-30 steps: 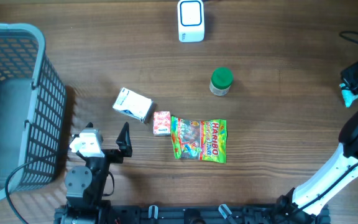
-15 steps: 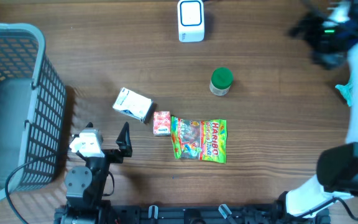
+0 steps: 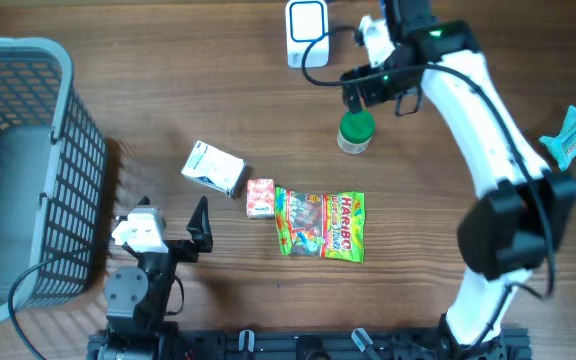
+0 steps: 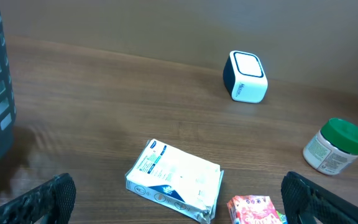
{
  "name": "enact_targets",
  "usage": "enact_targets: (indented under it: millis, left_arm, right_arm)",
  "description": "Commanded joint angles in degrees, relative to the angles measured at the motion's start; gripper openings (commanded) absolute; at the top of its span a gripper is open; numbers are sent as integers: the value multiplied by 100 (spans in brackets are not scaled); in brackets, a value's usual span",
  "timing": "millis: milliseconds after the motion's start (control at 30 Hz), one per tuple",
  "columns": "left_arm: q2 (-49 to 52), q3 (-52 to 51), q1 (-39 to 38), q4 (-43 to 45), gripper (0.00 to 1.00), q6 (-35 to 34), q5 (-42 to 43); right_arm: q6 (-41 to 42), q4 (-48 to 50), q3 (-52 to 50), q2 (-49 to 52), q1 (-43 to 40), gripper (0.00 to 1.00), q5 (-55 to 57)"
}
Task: Scan the item barcode
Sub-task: 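Lower the right gripper onto the green-lidded jar and grasp it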
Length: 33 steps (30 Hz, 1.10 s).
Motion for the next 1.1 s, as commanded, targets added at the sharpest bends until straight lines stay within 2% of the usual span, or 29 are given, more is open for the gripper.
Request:
enact_targets:
  millis: [0,133,267,533,667,733,967,1033,1067]
  left_arm:
    - [-31,-31,42,11,100,-52,50]
    - [-31,-31,42,11,100,-52,50]
    - [-31,-31,42,11,100,-52,50]
    - [-31,-31,42,11,100,-52,50]
    - [-33,-31,42,11,100,-52,50]
    - [-31,-31,42,11,100,-52,50]
    - [-31,-31,42,11,100,-52,50]
    - [-31,-31,42,11,100,-52,50]
    - [-31,-31,42,11,100,-52,50]
  right_arm:
    - [-208,-4,-28,404,186,100,177]
    - [-162,59,-28,719,549,100,223]
    - [439,-31,-28,1252,586,100,839]
    - [981,-157,-42,1360,581,100,857]
    - [953,-177,-52,1360,581,100,107]
    - [769,-81,-52,1360,579,99,221]
    - [984,120,-420,1373,570,100,409]
    - [1021,125,-496,1375,570,96,570]
    - [1117,151,-496,1375,570,87,616]
